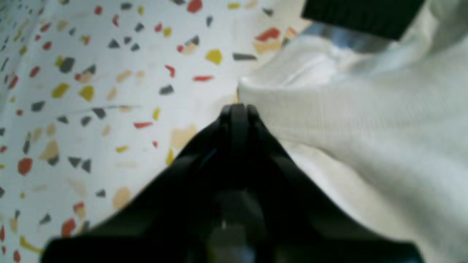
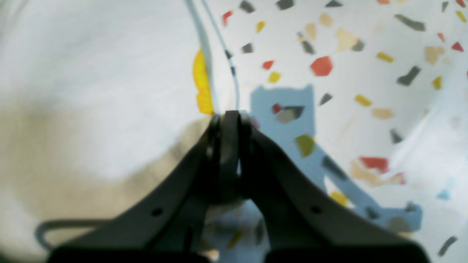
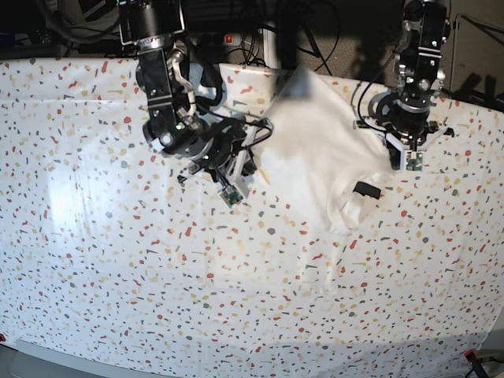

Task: Fold the T-shirt properly

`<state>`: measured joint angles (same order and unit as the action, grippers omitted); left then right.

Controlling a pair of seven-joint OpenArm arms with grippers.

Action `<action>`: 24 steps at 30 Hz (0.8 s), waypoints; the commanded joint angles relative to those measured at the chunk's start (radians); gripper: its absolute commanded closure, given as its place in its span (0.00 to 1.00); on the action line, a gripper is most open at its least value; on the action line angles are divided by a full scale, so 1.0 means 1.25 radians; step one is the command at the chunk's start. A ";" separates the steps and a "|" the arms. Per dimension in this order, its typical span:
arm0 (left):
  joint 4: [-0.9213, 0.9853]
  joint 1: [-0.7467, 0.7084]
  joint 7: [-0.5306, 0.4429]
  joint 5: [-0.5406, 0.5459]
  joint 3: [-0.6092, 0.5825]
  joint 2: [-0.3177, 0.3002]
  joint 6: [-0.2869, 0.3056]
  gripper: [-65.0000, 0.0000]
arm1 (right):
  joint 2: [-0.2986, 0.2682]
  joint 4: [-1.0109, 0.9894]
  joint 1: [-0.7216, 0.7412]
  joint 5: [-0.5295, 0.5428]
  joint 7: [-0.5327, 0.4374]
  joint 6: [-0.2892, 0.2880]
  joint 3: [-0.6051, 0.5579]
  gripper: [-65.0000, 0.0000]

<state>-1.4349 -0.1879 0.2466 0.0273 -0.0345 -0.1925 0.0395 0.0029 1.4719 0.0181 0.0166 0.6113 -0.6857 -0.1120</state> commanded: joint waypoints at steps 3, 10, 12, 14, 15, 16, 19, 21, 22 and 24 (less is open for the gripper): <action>0.049 0.049 0.016 0.044 0.000 0.012 0.027 1.00 | 0.002 0.052 -0.034 0.007 -0.028 -0.005 0.000 1.00; 0.159 0.154 -0.013 0.042 0.000 0.066 0.045 1.00 | 0.002 0.103 -0.106 0.007 -0.067 -0.005 0.000 1.00; 0.184 0.181 -0.014 0.042 0.000 0.086 0.054 1.00 | 0.003 0.106 -0.111 0.007 -0.070 -0.004 0.000 1.00; 0.209 0.208 -0.020 0.042 0.000 0.103 0.054 1.00 | 0.005 0.106 -0.110 0.007 -0.071 -0.004 0.000 1.00; 0.220 0.220 -0.026 0.042 0.000 0.108 0.053 1.00 | 0.005 0.106 -0.110 0.007 -0.074 -0.002 0.000 1.00; 0.229 0.231 -0.031 0.041 0.000 0.114 0.053 1.00 | 0.005 0.106 -0.110 0.008 -0.080 -0.001 0.000 1.00; 0.250 0.262 -0.031 0.042 0.000 0.125 0.054 1.00 | 0.004 0.106 -0.110 0.007 -0.083 0.013 0.000 1.00; 0.259 0.281 -0.031 0.042 0.000 0.129 0.056 1.00 | 0.004 0.106 -0.109 0.007 -0.088 0.013 0.000 1.00; 0.261 0.287 -0.031 0.042 0.000 0.130 0.056 1.00 | 0.005 0.106 -0.109 0.007 -0.092 0.013 0.000 1.00; 0.261 0.302 -0.030 0.041 0.000 0.129 0.056 1.00 | 0.004 0.106 -0.107 0.008 -0.095 0.014 0.000 1.00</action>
<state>-1.0988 0.1699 0.2138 0.0753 -0.0326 -0.0330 0.1013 0.0029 1.5841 -0.1307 0.0120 0.5205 -0.6659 -0.1112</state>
